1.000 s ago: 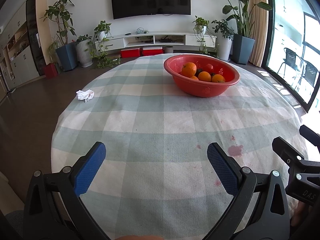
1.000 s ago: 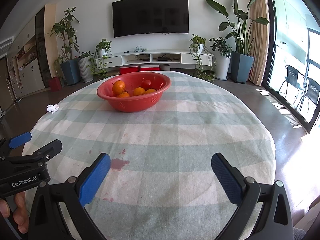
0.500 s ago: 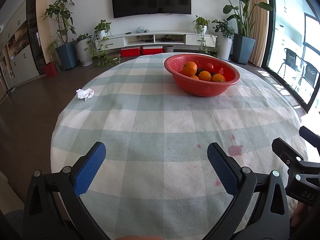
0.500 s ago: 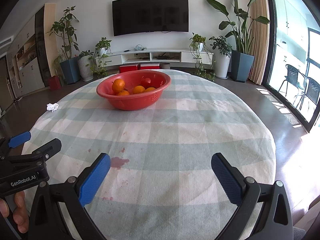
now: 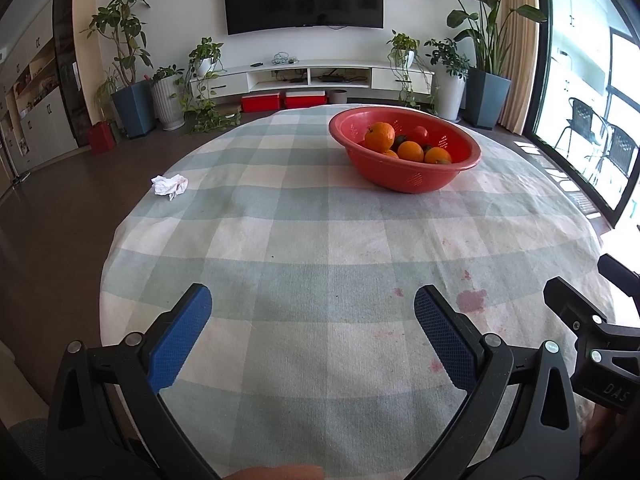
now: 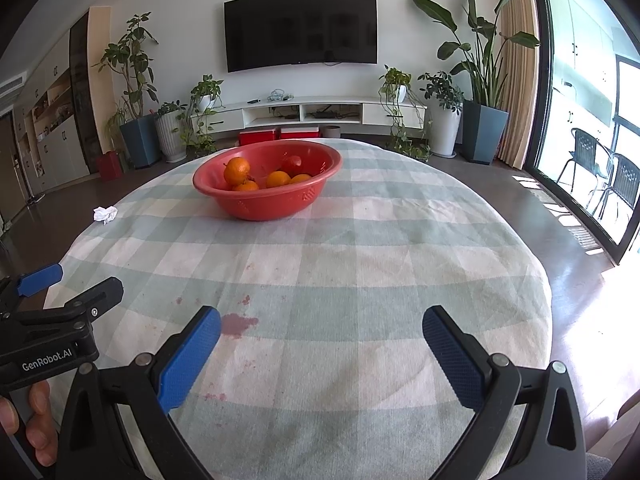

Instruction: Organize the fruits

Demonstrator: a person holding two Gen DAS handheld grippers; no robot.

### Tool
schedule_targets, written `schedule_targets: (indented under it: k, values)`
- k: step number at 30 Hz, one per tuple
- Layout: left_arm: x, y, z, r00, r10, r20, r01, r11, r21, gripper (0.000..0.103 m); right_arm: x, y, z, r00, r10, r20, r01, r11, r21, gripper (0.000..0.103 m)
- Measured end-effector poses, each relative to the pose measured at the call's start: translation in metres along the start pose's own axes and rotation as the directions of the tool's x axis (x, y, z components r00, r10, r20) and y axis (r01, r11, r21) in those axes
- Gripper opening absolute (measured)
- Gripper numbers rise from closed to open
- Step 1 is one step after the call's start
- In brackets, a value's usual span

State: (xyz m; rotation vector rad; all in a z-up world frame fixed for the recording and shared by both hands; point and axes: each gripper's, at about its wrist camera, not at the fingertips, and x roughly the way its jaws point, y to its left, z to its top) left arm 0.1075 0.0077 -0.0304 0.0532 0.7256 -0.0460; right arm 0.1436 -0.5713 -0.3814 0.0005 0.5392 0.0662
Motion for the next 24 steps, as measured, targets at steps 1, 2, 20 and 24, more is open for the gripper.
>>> schedule_targets:
  k: [1, 2, 20, 24]
  values:
    - [-0.0001, 0.0, 0.0002, 1.0, -0.002, -0.002, 0.002, 1.0, -0.002, 0.103, 0.0015, 0.0019, 0.001, 1.0, 0.001, -0.002, -0.001, 1.0, 0.0, 0.103]
    - [-0.0002, -0.0001, 0.0, 1.0, -0.005, -0.003, 0.005, 1.0, -0.006, 0.103, 0.0005, 0.0006, 0.0004, 1.0, 0.001, -0.003, -0.001, 1.0, -0.001, 0.103]
    - [-0.0028, -0.0018, -0.0003, 1.0, 0.0, 0.017, 0.0, 1.0, 0.006, 0.103, 0.0018, 0.0034, 0.0013, 1.0, 0.001, -0.006, -0.001, 1.0, -0.001, 0.103]
    - [-0.0039, -0.0029, 0.0001, 1.0, -0.001, 0.022, 0.0, 1.0, 0.009, 0.103, 0.001, 0.0043, 0.0008, 1.0, 0.0, -0.009, 0.0, 1.0, -0.001, 0.103]
